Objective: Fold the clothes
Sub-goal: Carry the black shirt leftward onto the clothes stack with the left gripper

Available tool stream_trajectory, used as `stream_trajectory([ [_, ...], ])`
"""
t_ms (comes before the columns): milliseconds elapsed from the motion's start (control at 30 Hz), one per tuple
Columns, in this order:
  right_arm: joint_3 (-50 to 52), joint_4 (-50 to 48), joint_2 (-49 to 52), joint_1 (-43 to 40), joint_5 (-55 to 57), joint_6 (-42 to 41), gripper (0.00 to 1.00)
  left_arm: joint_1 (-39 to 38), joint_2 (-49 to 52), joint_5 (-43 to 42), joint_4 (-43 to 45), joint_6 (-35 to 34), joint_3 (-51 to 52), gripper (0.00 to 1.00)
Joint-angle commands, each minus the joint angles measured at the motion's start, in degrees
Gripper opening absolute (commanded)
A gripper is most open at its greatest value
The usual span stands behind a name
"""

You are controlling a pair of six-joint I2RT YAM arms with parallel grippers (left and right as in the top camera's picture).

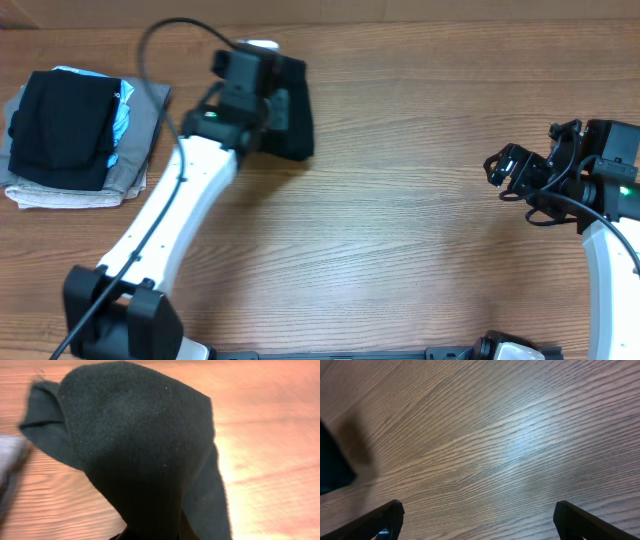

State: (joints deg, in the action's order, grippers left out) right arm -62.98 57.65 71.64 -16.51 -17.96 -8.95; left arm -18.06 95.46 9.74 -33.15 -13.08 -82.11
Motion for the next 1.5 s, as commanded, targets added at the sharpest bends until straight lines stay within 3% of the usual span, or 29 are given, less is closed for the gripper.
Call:
stream_trajectory([
  [0,-1.6,-0.3,-0.5,-0.2,0.1,0.2,1.00,6.1,-4.7,3.1,0.3,1.5,-3.0,0.04],
  [200,-1.6,-0.3,-0.5,-0.2,0.1,0.2,1.00,19.7,-6.7,1.2,0.4,1.3,-6.1,0.09],
  [400,-1.6,-0.3,-0.5,-0.2,0.1,0.2,1.00,33.0,-6.6,-9.1,3.6,-3.8,-6.3,0.10],
  [533,-1.6,-0.3,-0.5,-0.2,0.1,0.2,1.00,40.6,-6.6,-16.9,10.5,-4.3,-6.3,0.09],
  [767,-1.6,-0.3,-0.5,-0.2,0.1,0.2,1.00,44.3,-3.3,-17.2,15.5,-7.9,-6.2,0.11],
  [1067,-1.6,-0.3,-0.5,-0.2,0.1,0.2,1.00,46.3,5.8,-14.7,16.6,-10.3,-6.2,0.06],
  [1367,-1.6,-0.3,-0.5,-0.2,0.1,0.2,1.00,49.4,8.3,-14.6,10.6,-13.4,-6.2,0.06],
  [1467,-1.6,-0.3,-0.5,-0.2,0.1,0.2,1.00,50.6,8.3,-14.7,7.2,-14.4,-6.2,0.10],
])
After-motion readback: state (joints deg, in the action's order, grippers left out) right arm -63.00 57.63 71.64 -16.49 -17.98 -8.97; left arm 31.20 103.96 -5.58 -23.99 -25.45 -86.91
